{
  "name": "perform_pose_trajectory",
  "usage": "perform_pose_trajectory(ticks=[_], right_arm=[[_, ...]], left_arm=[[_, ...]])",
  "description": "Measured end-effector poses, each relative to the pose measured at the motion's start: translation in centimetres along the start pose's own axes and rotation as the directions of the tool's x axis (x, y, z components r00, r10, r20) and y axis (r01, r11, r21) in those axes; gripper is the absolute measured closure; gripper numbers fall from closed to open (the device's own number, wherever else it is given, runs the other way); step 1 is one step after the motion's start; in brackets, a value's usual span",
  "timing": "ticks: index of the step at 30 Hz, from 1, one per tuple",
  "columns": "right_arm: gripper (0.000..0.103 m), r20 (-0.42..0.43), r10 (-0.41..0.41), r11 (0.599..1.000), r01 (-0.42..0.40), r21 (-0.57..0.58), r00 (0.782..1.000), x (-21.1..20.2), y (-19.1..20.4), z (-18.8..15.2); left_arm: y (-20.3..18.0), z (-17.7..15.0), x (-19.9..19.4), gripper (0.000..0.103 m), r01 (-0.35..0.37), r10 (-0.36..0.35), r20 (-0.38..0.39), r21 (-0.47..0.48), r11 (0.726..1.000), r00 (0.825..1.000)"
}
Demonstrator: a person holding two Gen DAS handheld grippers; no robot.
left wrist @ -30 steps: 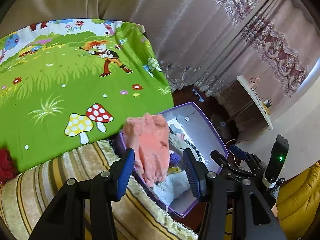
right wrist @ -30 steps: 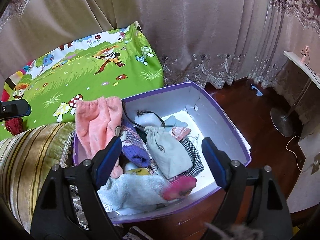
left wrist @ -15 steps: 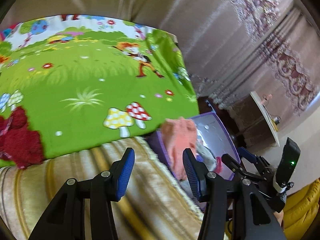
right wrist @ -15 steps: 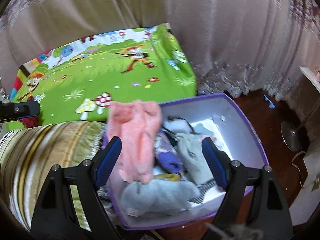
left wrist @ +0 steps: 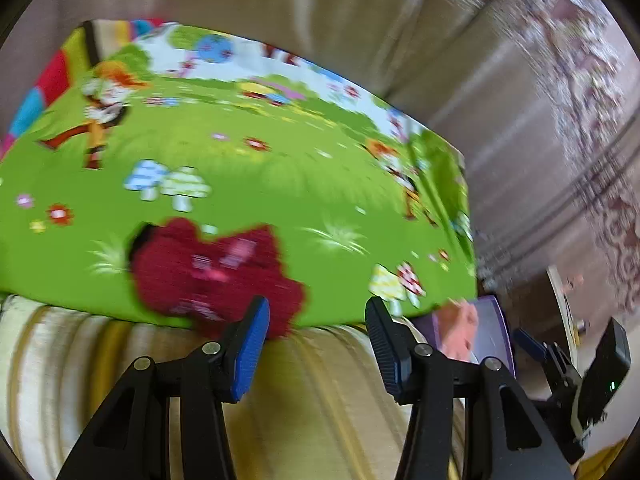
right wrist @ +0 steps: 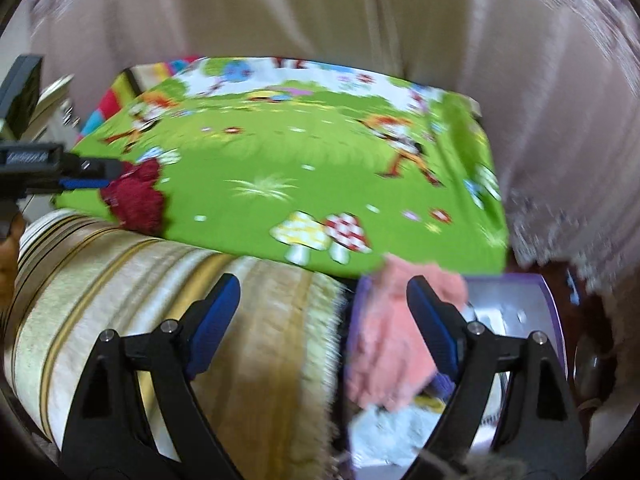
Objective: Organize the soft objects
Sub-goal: 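Move both open grippers back over the bed toward the red knit toy, then grasp the red knit toy with the right gripper while the left gripper grasps the black knit item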
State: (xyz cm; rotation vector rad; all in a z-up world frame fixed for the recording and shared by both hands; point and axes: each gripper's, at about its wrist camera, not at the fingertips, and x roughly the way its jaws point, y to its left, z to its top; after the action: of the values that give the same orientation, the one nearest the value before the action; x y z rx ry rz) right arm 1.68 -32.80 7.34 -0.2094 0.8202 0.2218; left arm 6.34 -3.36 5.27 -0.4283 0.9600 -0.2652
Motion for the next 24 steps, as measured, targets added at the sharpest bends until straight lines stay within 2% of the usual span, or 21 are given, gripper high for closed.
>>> perform_pose_trajectory(ticks=[6,10,17,24], right_arm=[[0.014,-0.003,0.063,0.981,-0.063,-0.182,0.998,1.8,6.1,2.5],[0.014,-0.004,0.096,0.952,-0.093,-0.293,0.995,3.0,10.0,4.1],[0.014,-0.003,0.132,0.862,-0.117,-0.493,0.991,5.2,16.9,6.1],[0.013,-0.053,0.146,0.779,-0.148,-0.609,0.988,8.5,21.4,6.5]], left_arm=[[5.1,1.5,-1.4,0.052,-0.053,0.056,0.036,-0.098,0.994,0.998],[7.5,2.3,-1.8,0.052,-0.071,0.078,0.047,-0.143,0.987,0.996],[11.1,2.9,-1.9,0.052,-0.089,0.099,0.036,-0.22,0.971,0.994],[14.0,2.9,-1.2,0.052,-0.087,0.094,0.01,-0.296,0.951,0.996]])
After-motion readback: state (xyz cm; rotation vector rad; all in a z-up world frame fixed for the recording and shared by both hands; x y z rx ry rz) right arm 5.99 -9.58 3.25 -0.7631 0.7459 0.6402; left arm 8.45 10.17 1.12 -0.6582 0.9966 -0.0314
